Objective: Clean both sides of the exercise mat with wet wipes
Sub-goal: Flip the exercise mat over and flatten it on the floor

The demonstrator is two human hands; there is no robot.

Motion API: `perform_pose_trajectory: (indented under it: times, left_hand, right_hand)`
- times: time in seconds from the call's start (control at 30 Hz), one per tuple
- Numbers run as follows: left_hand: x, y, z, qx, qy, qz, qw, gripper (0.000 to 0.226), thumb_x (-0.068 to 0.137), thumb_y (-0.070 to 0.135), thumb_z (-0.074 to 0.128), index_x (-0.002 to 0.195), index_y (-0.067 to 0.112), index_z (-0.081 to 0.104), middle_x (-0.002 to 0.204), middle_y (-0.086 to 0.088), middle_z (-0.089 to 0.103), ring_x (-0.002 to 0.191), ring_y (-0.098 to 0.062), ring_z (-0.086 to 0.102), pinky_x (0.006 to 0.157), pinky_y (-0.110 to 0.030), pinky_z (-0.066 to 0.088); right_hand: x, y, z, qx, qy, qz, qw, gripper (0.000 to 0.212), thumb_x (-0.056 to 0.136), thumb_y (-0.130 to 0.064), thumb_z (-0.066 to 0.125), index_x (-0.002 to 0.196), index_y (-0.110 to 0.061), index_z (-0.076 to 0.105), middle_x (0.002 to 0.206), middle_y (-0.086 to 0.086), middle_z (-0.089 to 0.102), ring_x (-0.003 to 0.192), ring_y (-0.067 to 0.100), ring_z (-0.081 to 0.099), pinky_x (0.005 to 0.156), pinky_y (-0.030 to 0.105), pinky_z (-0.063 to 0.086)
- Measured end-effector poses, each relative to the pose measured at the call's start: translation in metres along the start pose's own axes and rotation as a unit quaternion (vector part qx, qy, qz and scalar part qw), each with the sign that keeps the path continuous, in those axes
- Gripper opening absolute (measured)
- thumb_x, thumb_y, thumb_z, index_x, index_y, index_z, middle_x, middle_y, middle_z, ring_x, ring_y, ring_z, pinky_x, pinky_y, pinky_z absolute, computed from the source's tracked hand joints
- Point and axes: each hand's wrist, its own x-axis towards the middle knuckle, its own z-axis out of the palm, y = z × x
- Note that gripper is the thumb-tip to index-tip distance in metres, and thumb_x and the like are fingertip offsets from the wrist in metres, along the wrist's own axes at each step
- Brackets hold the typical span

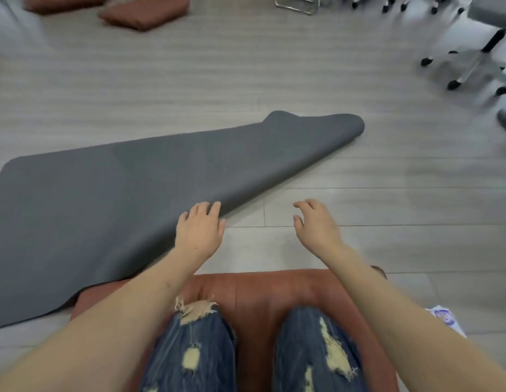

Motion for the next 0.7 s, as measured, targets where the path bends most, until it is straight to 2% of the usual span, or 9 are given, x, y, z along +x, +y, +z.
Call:
perform_pose_trajectory:
  times: [0.17,0.33,0.47,0.57,0.7]
  left_hand:
    - [0.100,0.015,0.051,-0.019,-0.061,0.009,0.998,0.053,0.109,0.044,0.034,0.157,0.022,0.031,0.154,-0.003,0.043,0.144,-0.024,0.039,0.115,-0.043,0.034]
    - [0.182,0.020,0.099,-0.020,-0.084,0.024,0.996,0.051,0.108,0.044,0.039,0.155,0.024,0.034,0.156,0.000,0.041,0.145,-0.022,0.036,0.114,-0.042,0.034]
    - [0.225,0.017,0.138,-0.004,-0.120,0.029,0.992,0.055,0.109,0.043,0.041,0.159,0.025,0.026,0.169,-0.001,0.021,0.158,-0.025,0.015,0.124,-0.050,0.022]
    - [0.251,0.013,0.165,0.003,-0.150,0.029,0.988,0.065,0.109,0.047,0.040,0.164,0.027,0.012,0.174,0.000,0.000,0.160,-0.025,-0.002,0.126,-0.059,0.014]
    - [0.271,0.008,0.195,0.014,-0.164,0.028,0.986,0.081,0.106,0.052,0.045,0.165,0.028,-0.005,0.174,-0.001,-0.008,0.160,-0.025,-0.008,0.124,-0.063,0.014]
  right_hand:
    - [0.082,0.016,0.052,0.019,-0.038,0.029,0.999,0.039,0.099,-0.025,0.050,0.136,-0.017,0.054,0.133,0.003,0.052,0.127,0.024,0.045,0.097,0.040,0.048]
    - [0.148,0.040,0.090,0.029,-0.044,0.055,0.997,0.040,0.099,-0.024,0.053,0.138,-0.016,0.054,0.132,0.003,0.054,0.125,0.024,0.047,0.097,0.037,0.047]
    - [0.172,0.057,0.120,0.023,-0.060,0.072,0.995,0.041,0.099,-0.024,0.052,0.139,-0.017,0.052,0.134,0.003,0.052,0.125,0.024,0.046,0.099,0.036,0.045]
    - [0.183,0.068,0.140,0.029,-0.077,0.074,0.994,0.041,0.100,-0.025,0.052,0.139,-0.017,0.052,0.135,0.002,0.052,0.126,0.024,0.047,0.101,0.036,0.045]
    - [0.192,0.082,0.167,0.033,-0.090,0.085,0.992,0.041,0.100,-0.025,0.052,0.140,-0.017,0.052,0.135,0.002,0.052,0.124,0.023,0.048,0.099,0.036,0.046]
